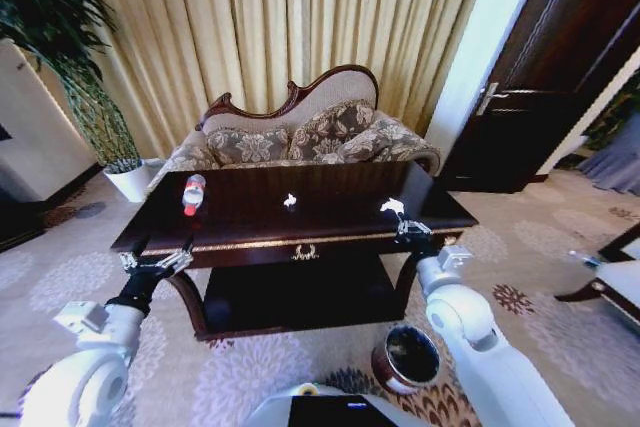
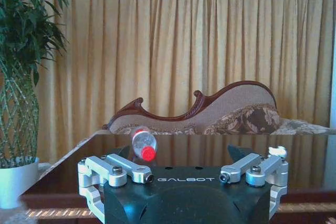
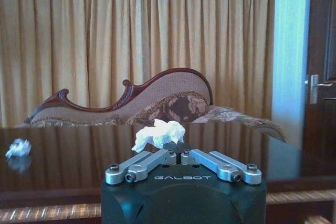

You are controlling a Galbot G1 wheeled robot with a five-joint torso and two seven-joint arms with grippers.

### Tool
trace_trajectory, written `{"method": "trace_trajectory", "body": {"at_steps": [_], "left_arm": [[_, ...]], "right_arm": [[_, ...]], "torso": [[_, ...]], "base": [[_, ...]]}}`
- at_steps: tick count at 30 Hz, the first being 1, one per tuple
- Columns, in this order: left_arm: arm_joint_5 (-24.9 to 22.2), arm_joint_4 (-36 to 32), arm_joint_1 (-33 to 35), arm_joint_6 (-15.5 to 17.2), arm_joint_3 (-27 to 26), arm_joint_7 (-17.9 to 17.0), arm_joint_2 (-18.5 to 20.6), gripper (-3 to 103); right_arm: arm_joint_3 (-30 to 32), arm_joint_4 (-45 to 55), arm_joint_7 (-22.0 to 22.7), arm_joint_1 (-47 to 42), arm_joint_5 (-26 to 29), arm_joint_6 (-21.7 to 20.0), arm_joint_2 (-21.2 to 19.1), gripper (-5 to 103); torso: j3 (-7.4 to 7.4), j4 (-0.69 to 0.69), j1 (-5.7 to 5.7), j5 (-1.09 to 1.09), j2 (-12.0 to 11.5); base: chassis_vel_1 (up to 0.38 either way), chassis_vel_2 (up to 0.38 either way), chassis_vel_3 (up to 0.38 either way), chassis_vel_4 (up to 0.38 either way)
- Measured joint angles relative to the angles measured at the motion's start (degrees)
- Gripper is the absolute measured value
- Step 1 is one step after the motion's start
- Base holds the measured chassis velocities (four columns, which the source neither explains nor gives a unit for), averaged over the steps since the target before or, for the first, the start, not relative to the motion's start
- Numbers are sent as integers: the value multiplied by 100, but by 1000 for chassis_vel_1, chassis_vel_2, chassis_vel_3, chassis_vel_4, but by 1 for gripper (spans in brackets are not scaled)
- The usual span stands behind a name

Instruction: Move to the front of the table and place the trash on the table into the trash bin.

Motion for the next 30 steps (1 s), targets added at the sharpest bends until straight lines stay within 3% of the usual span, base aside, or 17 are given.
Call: {"method": "trace_trajectory", "body": {"at_steps": [8,11,13,17,20,23,26,30], "left_arm": [[33,-30,14,-8,28,8,-67,100],[37,-39,32,-16,14,17,-89,100],[40,-57,51,-20,-3,30,-114,100],[43,-81,54,-22,-3,35,-128,100],[46,-138,88,-30,-13,38,-140,100],[46,-151,105,-36,-34,37,-143,100],[47,-166,147,-50,-98,45,-163,100],[43,-187,176,-58,-135,50,-174,100]], "right_arm": [[-69,-540,-221,-20,-237,158,105,0],[-62,-792,-369,-46,-220,30,170,0],[-41,-1197,-510,-99,106,-417,293,0],[-48,-1825,-506,-34,185,-603,456,0],[-10,-3181,-447,378,-82,-639,709,0],[23,-3619,-407,537,-183,-638,788,0],[81,-4788,-394,880,-666,-421,966,0],[79,-5468,-248,1069,-1005,-172,1042,0]], "torso": [[-2,0,-4,1,3],[-3,0,-5,0,5],[-2,1,-4,-1,4],[3,-1,4,0,-3],[3,0,7,0,-4],[3,2,6,0,-4],[0,1,0,-1,0],[0,0,-1,0,1]], "base": [[261,-263,-246,252],[111,-81,-123,106],[13,-23,-24,28],[0,0,0,0],[-40,62,59,-35],[-9,16,19,-1],[0,0,0,0],[0,0,0,0]]}}
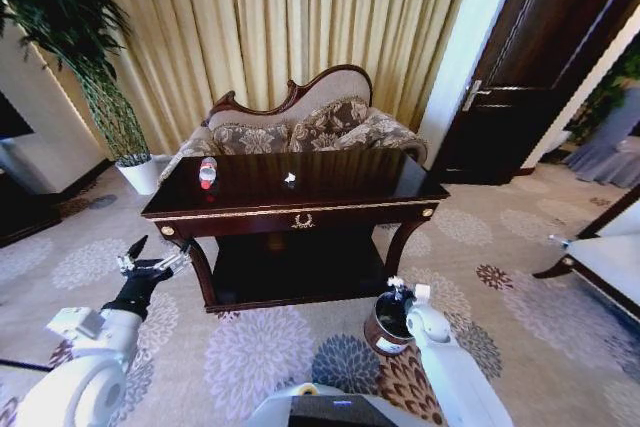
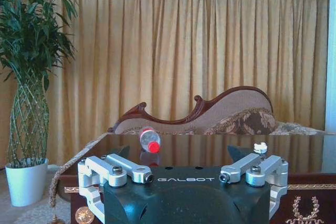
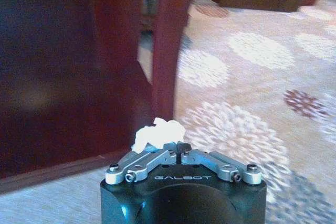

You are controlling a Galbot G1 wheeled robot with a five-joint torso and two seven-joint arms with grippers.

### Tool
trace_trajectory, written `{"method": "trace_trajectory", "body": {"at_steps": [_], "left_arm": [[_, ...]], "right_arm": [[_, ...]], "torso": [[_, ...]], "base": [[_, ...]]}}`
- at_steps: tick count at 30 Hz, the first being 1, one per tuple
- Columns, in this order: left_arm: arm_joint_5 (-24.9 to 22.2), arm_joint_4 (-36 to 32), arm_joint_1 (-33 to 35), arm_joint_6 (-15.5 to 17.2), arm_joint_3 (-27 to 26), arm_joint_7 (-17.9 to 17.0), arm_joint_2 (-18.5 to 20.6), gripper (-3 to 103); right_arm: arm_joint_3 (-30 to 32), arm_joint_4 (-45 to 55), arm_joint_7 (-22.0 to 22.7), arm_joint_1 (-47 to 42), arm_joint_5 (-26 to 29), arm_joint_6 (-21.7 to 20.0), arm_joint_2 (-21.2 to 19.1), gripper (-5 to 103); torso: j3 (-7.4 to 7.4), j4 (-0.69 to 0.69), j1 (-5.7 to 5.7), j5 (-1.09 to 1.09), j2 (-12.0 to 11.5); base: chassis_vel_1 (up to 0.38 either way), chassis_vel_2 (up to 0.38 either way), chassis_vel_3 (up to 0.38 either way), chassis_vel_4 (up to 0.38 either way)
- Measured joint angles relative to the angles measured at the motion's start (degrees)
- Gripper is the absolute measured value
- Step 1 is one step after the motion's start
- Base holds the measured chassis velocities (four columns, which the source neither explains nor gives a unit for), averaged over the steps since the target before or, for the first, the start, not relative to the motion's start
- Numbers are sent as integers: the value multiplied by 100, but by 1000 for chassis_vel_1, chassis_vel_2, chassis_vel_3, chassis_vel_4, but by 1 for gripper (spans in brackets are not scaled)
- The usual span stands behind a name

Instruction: Move to the front of the table and place the trash on the table into the trash bin.

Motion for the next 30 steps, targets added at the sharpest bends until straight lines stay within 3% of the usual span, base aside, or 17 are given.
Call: {"method": "trace_trajectory", "body": {"at_steps": [2,4,10,14,17,21,23,25,27,28,30], "left_arm": [[-1,-5,1,0,-1,2,-4,100],[0,-8,2,-1,2,2,-7,100],[42,-38,-4,5,104,2,-28,100],[51,-39,-5,9,111,2,-28,100],[53,-49,1,14,98,-4,-28,100],[53,-67,14,15,91,-6,-27,100],[49,-97,23,16,83,-11,-27,100],[47,-107,29,17,82,-11,-27,100],[41,-129,39,18,80,-14,-29,100],[41,-129,39,18,80,-14,-29,100],[39,-130,41,18,80,-17,-39,100]], "right_arm": [[-12,-179,95,57,-69,67,17,-3],[-13,-250,119,74,-106,90,25,1],[-17,-416,223,99,-263,269,5,28],[-14,-391,233,84,-265,281,-47,38],[-5,-301,308,60,-163,295,-80,55],[22,-164,354,32,-88,368,-68,61],[65,360,215,-130,127,974,-49,77],[90,627,96,-212,140,1152,-32,77],[108,1830,-272,-551,251,1561,-70,93],[108,1830,-272,-551,251,1561,-70,93],[96,3027,-401,-846,650,1308,-156,99]], "torso": [[0,1,1,-1,0],[1,1,1,0,0],[0,1,1,0,0],[0,1,1,-1,0],[1,0,1,0,0],[1,1,1,0,-1],[1,0,1,-1,-1],[1,1,2,0,-1],[0,2,1,0,-1],[0,2,1,0,-1],[0,0,1,-3,0]], "base": [[0,0,0,0],[0,0,0,0],[0,0,0,0],[0,0,0,0],[0,0,0,0],[0,0,0,0],[0,0,0,0],[0,0,0,0],[0,0,0,0],[0,0,0,0],[0,0,0,0]]}}
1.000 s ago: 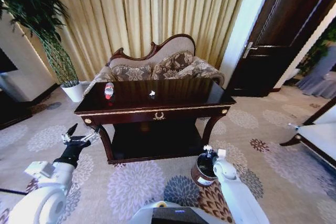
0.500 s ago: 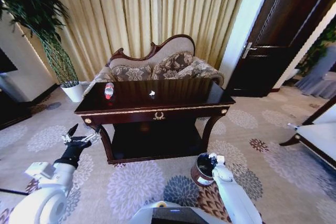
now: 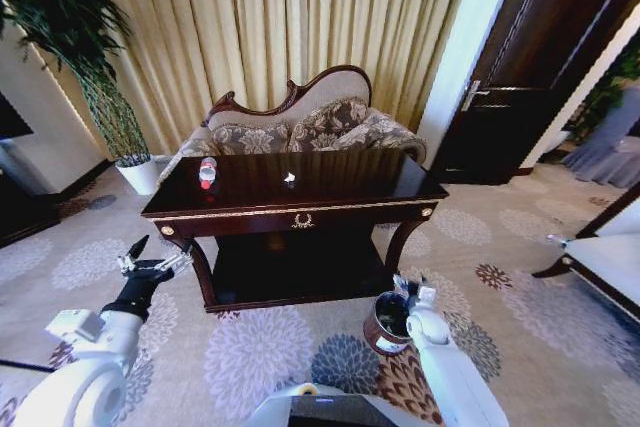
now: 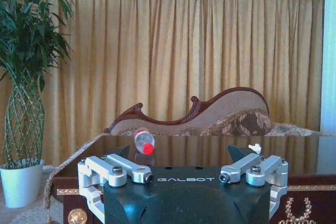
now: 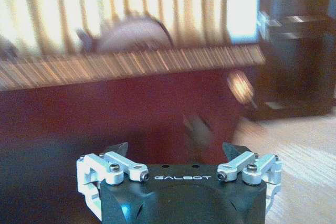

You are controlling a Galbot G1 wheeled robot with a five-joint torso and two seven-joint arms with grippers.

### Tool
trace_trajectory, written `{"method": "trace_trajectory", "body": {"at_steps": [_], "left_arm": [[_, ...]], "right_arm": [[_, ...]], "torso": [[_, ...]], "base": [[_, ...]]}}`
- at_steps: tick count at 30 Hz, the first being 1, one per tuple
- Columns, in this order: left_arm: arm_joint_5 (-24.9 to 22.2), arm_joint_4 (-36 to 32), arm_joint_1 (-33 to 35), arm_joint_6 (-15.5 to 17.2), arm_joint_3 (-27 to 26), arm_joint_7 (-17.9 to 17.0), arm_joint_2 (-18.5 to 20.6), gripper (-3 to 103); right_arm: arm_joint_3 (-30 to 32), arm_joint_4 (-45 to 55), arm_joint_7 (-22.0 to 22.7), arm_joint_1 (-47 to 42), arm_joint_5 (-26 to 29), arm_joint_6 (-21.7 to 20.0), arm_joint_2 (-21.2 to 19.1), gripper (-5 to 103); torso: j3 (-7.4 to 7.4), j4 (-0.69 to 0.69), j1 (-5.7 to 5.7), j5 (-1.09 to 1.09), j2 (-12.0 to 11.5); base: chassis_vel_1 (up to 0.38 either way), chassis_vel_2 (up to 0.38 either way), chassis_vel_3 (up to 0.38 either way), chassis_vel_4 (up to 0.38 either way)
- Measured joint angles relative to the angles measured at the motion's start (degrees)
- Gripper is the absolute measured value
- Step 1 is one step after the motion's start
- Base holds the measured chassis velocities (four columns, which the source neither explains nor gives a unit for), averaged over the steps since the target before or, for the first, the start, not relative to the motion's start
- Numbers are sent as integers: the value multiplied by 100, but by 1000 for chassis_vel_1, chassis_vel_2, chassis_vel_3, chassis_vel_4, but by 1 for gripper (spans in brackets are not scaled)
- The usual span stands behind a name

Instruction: Move to the front of the table and place the trash on the table into the trash bin.

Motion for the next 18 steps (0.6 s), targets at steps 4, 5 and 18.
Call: {"method": "trace_trajectory", "body": {"at_steps": [4,5,18], "left_arm": [[-2,1,0,-2,0,0,-4,100],[-6,0,-2,-2,0,0,-4,100],[-88,-6,-26,23,-120,-73,14,100]], "right_arm": [[-45,786,-34,-144,112,-140,-27,100],[-82,1115,-46,-192,119,-215,-43,100],[-268,2535,-556,-479,-235,-724,-87,100]], "torso": [[0,1,0,0,0],[0,2,0,1,0],[0,1,0,2,0]], "base": [[0,0,0,0],[0,0,0,0],[0,0,0,0]]}}
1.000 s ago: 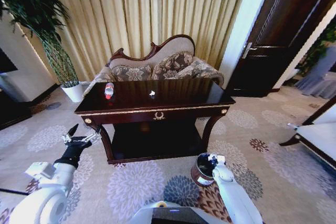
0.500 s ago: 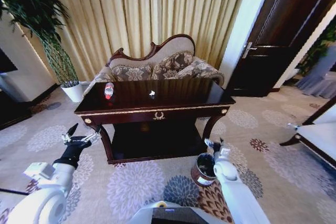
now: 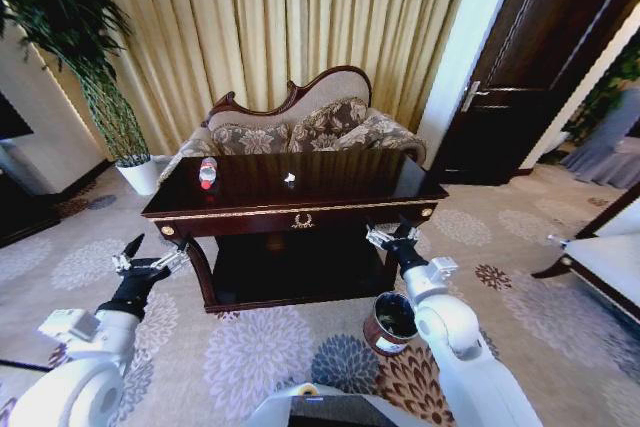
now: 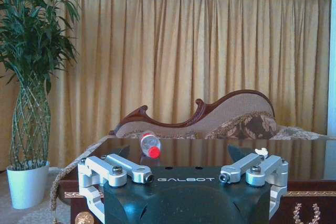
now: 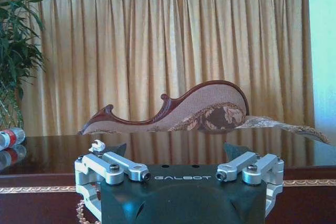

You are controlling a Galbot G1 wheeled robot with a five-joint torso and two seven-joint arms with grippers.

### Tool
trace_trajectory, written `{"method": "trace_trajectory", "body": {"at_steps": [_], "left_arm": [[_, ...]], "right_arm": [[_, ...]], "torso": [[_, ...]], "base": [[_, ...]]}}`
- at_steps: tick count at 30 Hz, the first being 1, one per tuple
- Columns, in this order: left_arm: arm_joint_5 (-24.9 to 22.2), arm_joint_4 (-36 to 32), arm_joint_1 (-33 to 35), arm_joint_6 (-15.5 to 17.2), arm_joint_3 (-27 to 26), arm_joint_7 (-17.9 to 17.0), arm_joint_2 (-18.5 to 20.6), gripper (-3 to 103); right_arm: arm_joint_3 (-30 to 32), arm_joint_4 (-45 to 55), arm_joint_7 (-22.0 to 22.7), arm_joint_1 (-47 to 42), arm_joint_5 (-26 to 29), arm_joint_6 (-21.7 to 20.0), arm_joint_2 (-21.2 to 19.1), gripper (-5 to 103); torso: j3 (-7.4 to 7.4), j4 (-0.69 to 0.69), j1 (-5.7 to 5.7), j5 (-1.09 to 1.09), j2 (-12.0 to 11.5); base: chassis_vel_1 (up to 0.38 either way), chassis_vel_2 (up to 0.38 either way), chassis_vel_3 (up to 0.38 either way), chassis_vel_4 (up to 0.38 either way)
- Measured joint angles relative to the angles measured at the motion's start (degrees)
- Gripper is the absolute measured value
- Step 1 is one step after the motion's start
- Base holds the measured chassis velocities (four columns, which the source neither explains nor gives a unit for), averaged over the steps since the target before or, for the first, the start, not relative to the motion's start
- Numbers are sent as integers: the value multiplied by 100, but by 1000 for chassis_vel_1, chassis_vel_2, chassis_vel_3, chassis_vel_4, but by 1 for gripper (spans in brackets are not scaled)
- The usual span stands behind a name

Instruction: Move to the front of the table and place the trash on the table into the trash bin.

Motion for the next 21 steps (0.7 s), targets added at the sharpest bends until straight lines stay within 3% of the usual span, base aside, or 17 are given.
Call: {"method": "trace_trajectory", "body": {"at_steps": [9,21], "left_arm": [[-10,30,-31,25,-16,-16,24,100],[-9,89,-62,36,4,-17,42,100]], "right_arm": [[-13,-30,0,10,-85,-4,28,100],[-72,-54,5,-9,-210,-94,68,100]], "torso": [[0,0,-1,0,0],[2,0,2,1,-2]], "base": [[-40,41,39,-37],[-178,178,175,-185]]}}
